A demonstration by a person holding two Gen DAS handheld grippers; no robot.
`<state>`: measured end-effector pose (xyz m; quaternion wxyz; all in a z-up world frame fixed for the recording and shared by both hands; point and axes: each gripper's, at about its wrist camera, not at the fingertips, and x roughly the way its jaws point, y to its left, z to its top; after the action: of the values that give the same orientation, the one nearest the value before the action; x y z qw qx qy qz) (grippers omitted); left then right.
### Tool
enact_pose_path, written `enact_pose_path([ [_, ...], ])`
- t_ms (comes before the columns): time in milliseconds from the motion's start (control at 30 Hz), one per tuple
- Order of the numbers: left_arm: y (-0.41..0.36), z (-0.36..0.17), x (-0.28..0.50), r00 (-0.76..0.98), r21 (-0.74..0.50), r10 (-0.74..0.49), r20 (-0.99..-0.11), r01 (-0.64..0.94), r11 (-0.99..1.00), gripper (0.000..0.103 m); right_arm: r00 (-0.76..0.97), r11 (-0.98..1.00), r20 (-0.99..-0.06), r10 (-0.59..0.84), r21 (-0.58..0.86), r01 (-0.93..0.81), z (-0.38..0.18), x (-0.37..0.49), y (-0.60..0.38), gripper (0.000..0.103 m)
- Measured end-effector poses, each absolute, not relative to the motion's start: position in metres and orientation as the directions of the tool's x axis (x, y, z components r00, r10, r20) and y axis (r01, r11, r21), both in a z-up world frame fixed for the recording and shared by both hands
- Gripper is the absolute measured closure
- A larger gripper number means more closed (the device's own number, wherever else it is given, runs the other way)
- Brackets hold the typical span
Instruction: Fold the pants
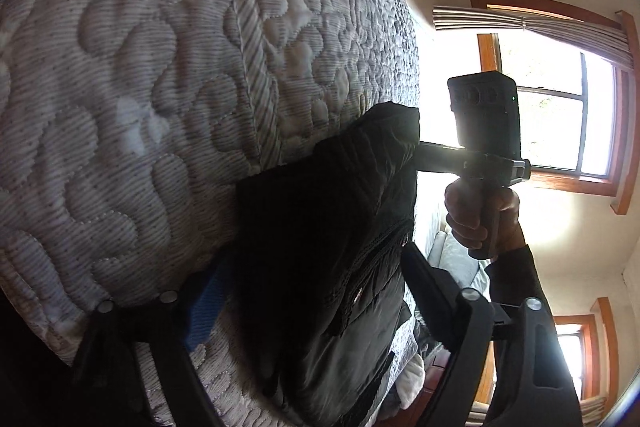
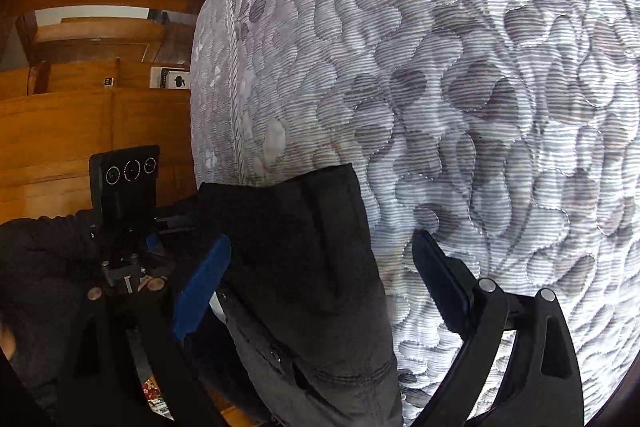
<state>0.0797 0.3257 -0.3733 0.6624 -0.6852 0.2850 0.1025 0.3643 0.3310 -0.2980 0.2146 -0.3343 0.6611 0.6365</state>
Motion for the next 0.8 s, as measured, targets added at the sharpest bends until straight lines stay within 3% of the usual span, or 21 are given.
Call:
enact_pose_path([
  [33,0.323,-0.375,0.080,0.809,-0.844,-0.266,-0.524,-0.535,0.037,0.039,-0.690,-0.034,-0.702,-0.177,0.705,-0.709,-0.299,0.364,0.332,0.022],
  [67,0.323,-0.377,0.079,0.804,-0.840,-0.269,-0.530,-0.542,0.034,0.048,-0.697,-0.028,-0.693,-0.182,0.713,-0.701,-0.299,0.364,0.332,0.040],
  [100,0.323,-0.379,0.079,0.801,-0.837,-0.272,-0.534,-0.547,0.032,0.054,-0.697,-0.021,-0.693,-0.184,0.712,-0.702,-0.299,0.364,0.332,0.050],
  [200,0.323,-0.381,0.075,0.801,-0.837,-0.272,-0.533,-0.547,0.028,0.063,-0.681,-0.035,-0.710,-0.181,0.697,-0.717,-0.292,0.360,0.329,0.066],
  [400,0.312,-0.355,0.073,0.782,-0.817,-0.238,-0.576,-0.560,0.137,0.071,-0.639,-0.072,-0.753,-0.159,0.654,-0.753,-0.262,0.347,0.321,0.073],
  [800,0.298,-0.276,0.097,0.781,-0.801,-0.230,-0.581,-0.498,0.332,0.074,-0.519,-0.082,-0.850,-0.088,0.526,-0.847,-0.190,0.338,0.291,0.074],
])
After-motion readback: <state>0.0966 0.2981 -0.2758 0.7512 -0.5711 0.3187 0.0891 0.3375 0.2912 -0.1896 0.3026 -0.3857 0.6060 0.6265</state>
